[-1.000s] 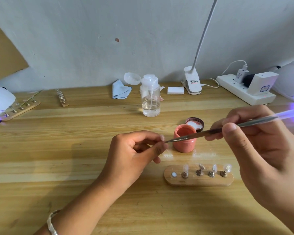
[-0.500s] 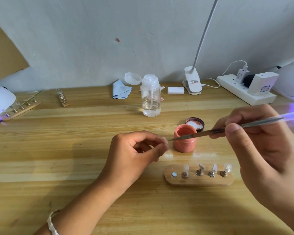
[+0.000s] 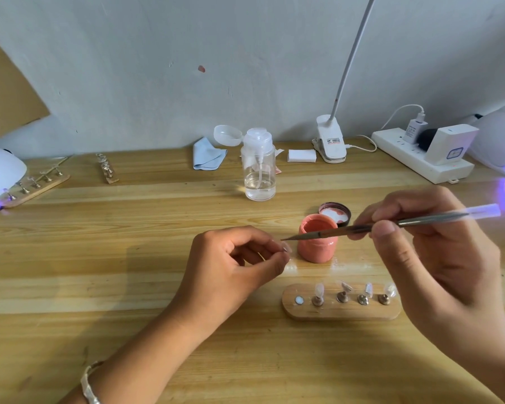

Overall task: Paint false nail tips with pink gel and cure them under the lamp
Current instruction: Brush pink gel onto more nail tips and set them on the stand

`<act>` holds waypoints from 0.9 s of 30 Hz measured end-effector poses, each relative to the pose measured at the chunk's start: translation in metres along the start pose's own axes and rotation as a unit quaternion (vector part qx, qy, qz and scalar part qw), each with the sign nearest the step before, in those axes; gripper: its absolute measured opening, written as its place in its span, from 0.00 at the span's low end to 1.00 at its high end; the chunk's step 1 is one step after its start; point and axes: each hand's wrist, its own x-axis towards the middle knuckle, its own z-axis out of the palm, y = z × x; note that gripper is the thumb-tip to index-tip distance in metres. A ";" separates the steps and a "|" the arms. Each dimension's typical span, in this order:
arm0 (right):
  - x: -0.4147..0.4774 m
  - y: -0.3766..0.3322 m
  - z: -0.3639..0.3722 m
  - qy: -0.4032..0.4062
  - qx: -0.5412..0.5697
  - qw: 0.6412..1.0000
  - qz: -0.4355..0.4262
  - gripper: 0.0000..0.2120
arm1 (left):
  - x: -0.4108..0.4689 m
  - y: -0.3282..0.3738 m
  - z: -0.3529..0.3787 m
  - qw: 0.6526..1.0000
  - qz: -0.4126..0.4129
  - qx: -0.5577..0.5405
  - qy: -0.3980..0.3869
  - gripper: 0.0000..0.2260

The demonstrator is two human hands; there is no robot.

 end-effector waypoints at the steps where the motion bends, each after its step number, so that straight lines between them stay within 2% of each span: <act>1: 0.000 0.000 0.000 -0.010 -0.001 1.000 -0.004 0.04 | 0.000 0.000 0.000 1.000 0.000 0.003 0.001 0.05; 8: -0.001 0.002 -0.003 0.015 -0.010 1.000 -0.015 0.04 | 0.000 -0.002 0.000 1.000 -0.001 0.001 0.005 0.05; 13: 0.000 0.000 0.000 -0.020 -0.007 1.000 -0.023 0.05 | 0.000 -0.002 0.000 1.000 -0.006 -0.002 0.008 0.06; 18: -0.002 0.003 -0.004 0.022 -0.007 1.000 -0.016 0.05 | 0.000 0.000 0.001 1.000 -0.017 -0.012 0.015 0.04; 24: -0.001 0.002 -0.001 -0.004 -0.007 1.000 -0.006 0.04 | 0.000 0.000 -0.001 1.000 -0.016 -0.010 0.002 0.07; 27: -0.002 0.001 -0.003 0.015 0.001 1.000 -0.008 0.03 | 0.001 0.000 0.000 1.000 -0.012 -0.017 -0.002 0.06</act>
